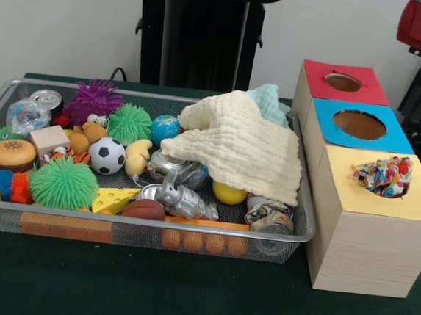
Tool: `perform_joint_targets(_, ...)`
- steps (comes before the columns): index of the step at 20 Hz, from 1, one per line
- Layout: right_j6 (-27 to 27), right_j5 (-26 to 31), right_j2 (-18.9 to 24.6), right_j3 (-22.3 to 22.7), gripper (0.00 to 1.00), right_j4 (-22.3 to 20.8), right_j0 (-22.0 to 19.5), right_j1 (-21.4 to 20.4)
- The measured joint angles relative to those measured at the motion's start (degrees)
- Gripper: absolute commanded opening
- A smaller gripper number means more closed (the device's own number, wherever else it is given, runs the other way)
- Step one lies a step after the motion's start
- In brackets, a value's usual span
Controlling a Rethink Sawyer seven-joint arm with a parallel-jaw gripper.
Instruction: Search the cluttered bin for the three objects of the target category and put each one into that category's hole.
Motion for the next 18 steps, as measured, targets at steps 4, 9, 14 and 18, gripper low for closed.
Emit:
perform_joint_targets(4, 0.0, 0.0, 0.01, 0.0, 0.0, 0.0, -0.04, -0.03)
perform_joint_targets(9, 0.0, -0.02, 0.0, 0.0, 0.0, 0.0, -0.23, 0.53)
perform_joint_targets(14, 0.0, -0.08, 0.01, -0.01, 0.0, 0.01, -0.25, 2.27)
perform_joint_targets(18, 0.0, -0.98, 0.01, 0.01, 0.0, 0.01, -0.25, 3.75)
